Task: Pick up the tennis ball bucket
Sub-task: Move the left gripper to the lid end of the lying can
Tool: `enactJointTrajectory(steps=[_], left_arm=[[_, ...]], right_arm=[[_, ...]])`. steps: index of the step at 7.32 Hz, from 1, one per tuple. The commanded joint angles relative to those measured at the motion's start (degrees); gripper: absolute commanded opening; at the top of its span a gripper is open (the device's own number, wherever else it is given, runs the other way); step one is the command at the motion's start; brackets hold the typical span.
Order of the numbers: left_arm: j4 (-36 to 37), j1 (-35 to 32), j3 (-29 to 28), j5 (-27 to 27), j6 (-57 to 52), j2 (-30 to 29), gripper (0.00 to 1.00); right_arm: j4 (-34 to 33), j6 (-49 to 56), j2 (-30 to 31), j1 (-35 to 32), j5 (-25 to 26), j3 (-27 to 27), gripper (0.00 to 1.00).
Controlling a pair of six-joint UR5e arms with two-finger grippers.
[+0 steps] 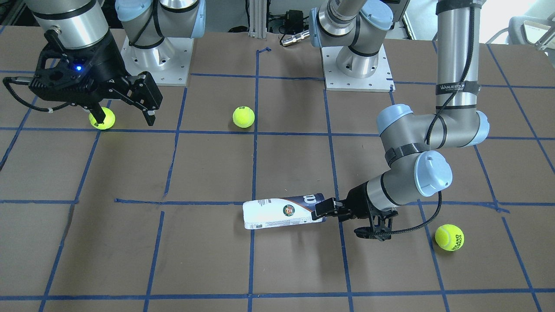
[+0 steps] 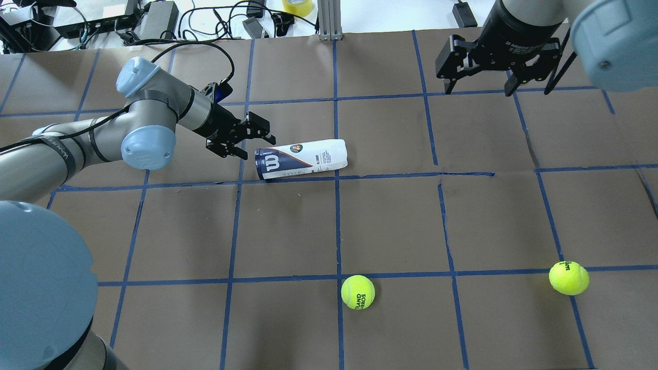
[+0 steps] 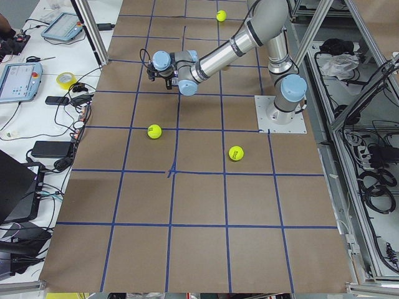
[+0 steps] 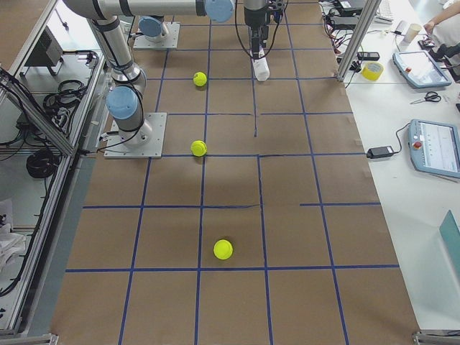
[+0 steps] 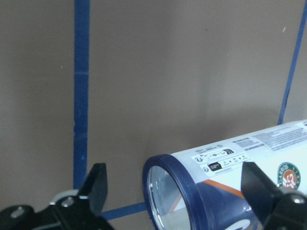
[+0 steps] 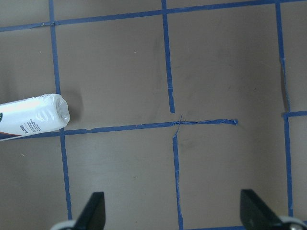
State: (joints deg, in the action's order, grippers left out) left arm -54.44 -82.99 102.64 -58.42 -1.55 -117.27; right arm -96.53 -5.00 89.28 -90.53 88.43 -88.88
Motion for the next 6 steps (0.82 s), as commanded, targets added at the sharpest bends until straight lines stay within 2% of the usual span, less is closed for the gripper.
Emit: enactJointTrajectory(steps=[1,3,6], left_arm=[[-1.63,-0.33,0.19,0.5,0.14,0.55,1.0],[-4.7,-0.86,0.19,0.67,0.32,1.43,1.0],[-5.07,-0.86,0.19,3.84,0.41,0.82,1.0]], right_arm=[[0.29,0.08,-0.07,0.0,0.07,-0.06,1.0],[0.38,0.08,-0.07,0.0,0.07,-0.06,1.0],[-0.15,-0.01,-0.07,0.0,-0.02,-1.38,1.0]])
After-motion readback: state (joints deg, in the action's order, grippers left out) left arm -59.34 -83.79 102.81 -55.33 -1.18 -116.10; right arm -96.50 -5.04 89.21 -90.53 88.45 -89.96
